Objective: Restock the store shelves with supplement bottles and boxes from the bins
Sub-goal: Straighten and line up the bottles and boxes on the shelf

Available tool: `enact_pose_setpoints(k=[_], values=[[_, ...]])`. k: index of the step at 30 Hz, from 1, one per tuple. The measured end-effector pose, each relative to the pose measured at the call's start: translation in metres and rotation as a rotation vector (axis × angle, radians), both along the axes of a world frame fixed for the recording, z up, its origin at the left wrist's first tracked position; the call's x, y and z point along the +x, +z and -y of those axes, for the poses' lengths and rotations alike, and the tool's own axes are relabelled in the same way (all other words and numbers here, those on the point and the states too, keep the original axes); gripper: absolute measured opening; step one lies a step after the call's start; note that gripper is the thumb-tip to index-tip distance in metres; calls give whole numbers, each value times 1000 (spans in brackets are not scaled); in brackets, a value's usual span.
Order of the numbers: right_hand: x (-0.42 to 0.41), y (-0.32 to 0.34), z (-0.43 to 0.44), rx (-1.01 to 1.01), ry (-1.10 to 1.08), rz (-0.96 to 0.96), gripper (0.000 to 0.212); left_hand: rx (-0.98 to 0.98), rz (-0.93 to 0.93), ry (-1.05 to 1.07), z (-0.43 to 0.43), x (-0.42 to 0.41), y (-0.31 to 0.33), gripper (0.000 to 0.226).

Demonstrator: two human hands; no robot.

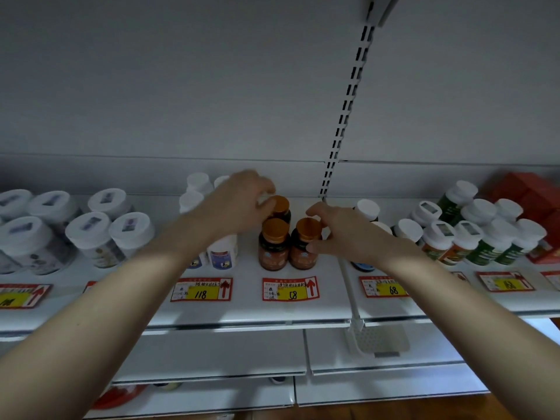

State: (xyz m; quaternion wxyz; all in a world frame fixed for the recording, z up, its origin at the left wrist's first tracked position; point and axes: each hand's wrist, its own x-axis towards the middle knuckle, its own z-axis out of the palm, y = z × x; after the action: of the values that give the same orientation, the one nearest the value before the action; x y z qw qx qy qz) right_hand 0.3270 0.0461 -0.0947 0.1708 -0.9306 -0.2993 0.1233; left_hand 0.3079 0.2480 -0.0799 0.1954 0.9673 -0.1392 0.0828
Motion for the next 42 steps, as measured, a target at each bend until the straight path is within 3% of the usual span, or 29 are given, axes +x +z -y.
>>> enact_pose_setpoints(k=[5, 9, 23, 25, 28, 32, 37, 42], values=[[-7, -9, 3, 79, -8, 42, 37, 94, -124, -7, 8, 39, 6, 42], [-8, -15, 3, 101, -8, 85, 37, 163, -220, -52, 9, 46, -2, 36], [-8, -12, 5, 65, 20, 124, 36, 92, -249, -38, 8, 48, -6, 34], [-12, -6, 6, 28, 16, 170, 37, 78, -219, -10, 4, 48, -5, 36], [-21, 6, -2, 42, 48, 239, 31, 4, -19, 44, -9, 46, -1, 29], [-37, 14, -31, 112, 163, 166, 31, -5, 175, 134, -46, 40, 7, 25], [-38, 13, -80, 142, 154, 202, 30, 9, 155, 121, -90, 6, 17, 31], [-40, 8, -122, 60, 41, 130, 45, 41, -25, 78, -113, -41, 1, 42]])
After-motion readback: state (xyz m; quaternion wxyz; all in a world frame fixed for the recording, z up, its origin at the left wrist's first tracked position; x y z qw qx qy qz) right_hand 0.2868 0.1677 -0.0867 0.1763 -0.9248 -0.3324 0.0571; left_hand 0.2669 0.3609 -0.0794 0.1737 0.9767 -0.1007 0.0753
